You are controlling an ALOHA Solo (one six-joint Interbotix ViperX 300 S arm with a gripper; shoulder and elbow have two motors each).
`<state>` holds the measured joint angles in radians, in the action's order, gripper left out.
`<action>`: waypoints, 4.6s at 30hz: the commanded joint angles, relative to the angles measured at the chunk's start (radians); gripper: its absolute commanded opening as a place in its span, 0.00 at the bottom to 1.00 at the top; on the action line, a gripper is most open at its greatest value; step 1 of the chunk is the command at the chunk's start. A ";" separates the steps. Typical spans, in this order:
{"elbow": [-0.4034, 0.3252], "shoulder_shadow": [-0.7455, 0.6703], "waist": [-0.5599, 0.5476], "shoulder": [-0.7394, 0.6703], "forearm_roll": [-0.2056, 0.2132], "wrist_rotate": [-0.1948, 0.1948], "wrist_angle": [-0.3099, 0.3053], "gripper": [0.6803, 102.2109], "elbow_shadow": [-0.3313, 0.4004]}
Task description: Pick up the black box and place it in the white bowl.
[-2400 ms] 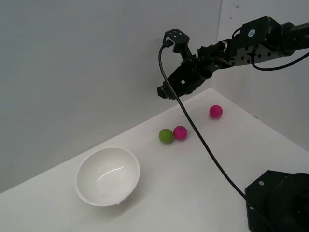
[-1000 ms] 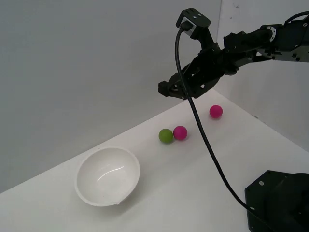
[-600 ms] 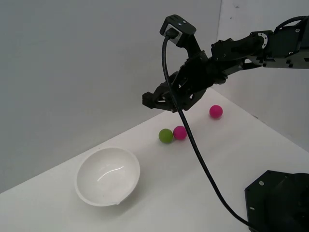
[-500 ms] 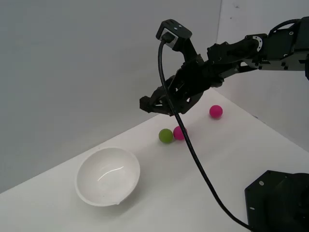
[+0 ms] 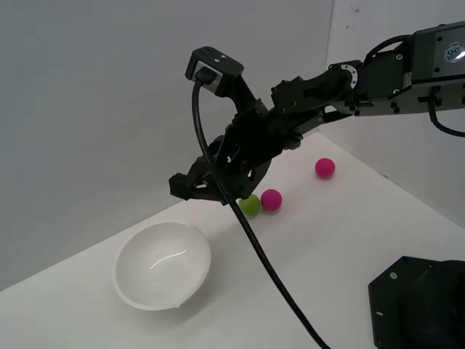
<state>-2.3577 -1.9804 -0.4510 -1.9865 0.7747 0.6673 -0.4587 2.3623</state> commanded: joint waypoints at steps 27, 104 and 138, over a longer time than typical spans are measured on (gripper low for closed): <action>0.100 0.199 -0.216 0.204 0.069 -0.003 0.084 0.24 -0.114; -0.026 -0.023 -0.009 -0.015 0.054 0.009 0.058 0.98 0.014; -0.344 -0.558 0.568 -0.554 -0.109 0.017 -0.155 0.77 0.334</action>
<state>-2.6967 -2.5096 0.0982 -2.5127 0.6627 0.6780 -0.6136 2.6983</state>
